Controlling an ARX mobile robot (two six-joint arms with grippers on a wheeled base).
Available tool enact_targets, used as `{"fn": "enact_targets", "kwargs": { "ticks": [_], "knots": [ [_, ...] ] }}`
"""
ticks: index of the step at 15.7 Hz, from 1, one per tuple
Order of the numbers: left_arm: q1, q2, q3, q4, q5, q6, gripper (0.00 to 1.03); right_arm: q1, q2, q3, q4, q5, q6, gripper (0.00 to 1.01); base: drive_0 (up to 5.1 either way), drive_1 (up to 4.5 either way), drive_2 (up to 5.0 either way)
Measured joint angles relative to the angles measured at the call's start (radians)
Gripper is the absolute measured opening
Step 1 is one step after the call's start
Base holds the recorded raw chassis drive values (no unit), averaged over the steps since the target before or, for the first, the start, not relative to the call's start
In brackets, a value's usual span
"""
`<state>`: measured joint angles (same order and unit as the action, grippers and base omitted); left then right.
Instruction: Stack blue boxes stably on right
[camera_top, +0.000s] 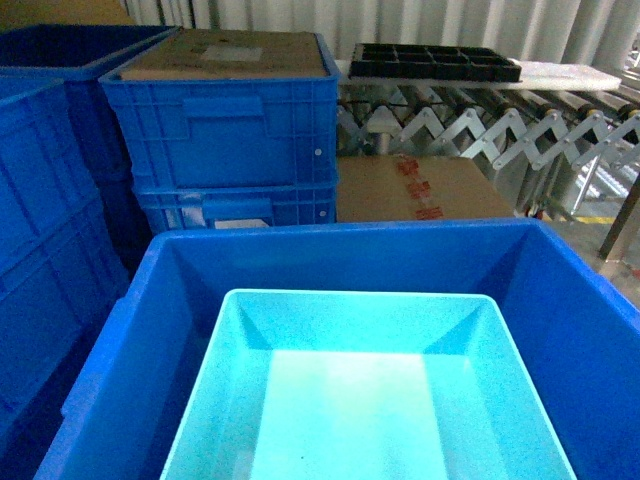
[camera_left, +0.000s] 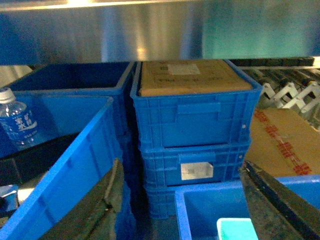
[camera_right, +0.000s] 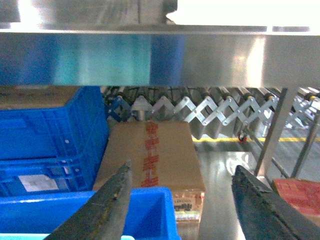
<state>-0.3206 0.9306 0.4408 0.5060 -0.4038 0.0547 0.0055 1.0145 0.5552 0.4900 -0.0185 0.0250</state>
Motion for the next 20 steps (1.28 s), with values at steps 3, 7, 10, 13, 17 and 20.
{"fn": "enact_targets", "kwargs": {
  "ticks": [3,7,10,13,17,20],
  "knots": [
    [0.122,-0.155,-0.2,0.019,0.204,-0.045,0.2,-0.006,-0.131,-0.238,0.072,0.016,-0.017,0.13,0.0,0.0,0.0],
    [0.2,-0.291,-0.305,-0.013,0.279,-0.051,0.02,-0.006,-0.26,-0.373,0.072,0.016,-0.022,0.02,0.0,0.0,0.0],
    [0.314,-0.396,-0.355,-0.064,0.392,-0.051,0.02,-0.006,-0.363,-0.437,0.039,0.016,-0.022,0.02,0.0,0.0,0.0],
    [0.318,-0.463,-0.38,-0.105,0.406,-0.052,0.02,-0.006,-0.439,-0.473,-0.005,0.016,-0.022,0.02,0.0,0.0,0.0],
    [0.319,-0.51,-0.392,-0.14,0.403,-0.052,0.02,-0.006,-0.49,-0.491,-0.035,0.016,-0.022,0.02,0.0,0.0,0.0],
    [0.32,-0.563,-0.407,-0.168,0.403,-0.052,0.02,-0.006,-0.557,-0.508,-0.082,0.016,-0.022,0.02,0.0,0.0,0.0]
  ]
}}
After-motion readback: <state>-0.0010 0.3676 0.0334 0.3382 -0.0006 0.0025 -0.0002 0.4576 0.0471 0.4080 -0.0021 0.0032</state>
